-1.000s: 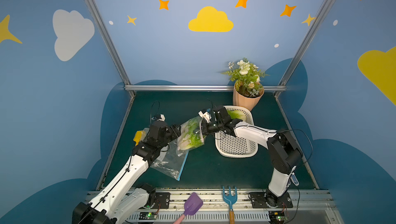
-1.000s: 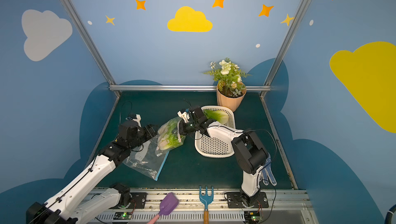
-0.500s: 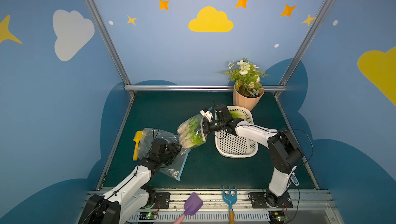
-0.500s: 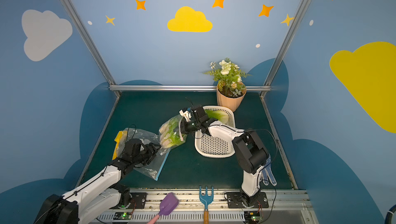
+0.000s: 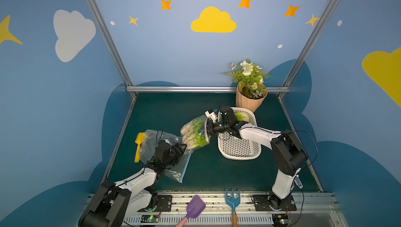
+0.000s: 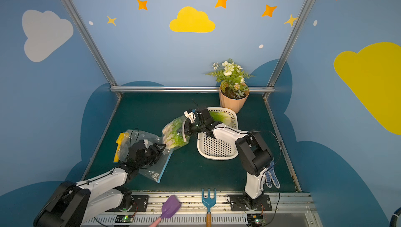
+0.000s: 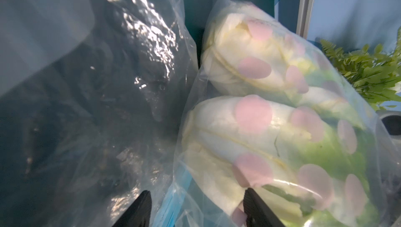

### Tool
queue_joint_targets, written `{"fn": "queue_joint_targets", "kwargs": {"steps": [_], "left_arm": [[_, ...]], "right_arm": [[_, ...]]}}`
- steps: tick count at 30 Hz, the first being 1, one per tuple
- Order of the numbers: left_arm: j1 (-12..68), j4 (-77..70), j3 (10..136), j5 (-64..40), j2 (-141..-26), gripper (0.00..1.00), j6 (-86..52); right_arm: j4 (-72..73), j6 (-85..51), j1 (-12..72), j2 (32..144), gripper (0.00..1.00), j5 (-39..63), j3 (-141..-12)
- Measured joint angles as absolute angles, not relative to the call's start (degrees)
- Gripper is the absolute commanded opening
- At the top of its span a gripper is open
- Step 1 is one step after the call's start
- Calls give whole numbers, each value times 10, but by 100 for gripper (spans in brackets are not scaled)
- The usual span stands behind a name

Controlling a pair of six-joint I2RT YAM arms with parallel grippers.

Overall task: Open the zip-top bag and take out the chinese cabbages
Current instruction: Pick up the Chinese cabbage from the zipper food storage bag.

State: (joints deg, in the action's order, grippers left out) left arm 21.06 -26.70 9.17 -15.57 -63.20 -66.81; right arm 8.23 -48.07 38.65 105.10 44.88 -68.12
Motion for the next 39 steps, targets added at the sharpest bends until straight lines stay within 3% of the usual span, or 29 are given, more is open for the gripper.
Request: {"fn": "queue_joint_targets", "kwargs": {"steps": [13,20,39], "left_arm": [[264,-355,73,-54,-610,47,-675],[272,-370,73,-26,-613,5,-677],[277,-110,124,120,-481,4,-634]], "right_arm": [[134,-526,386,1051,0,458,-675],[155,-543,386,1051,0,467,-675],[70,-478,365,1016,0,491,-675]]}}
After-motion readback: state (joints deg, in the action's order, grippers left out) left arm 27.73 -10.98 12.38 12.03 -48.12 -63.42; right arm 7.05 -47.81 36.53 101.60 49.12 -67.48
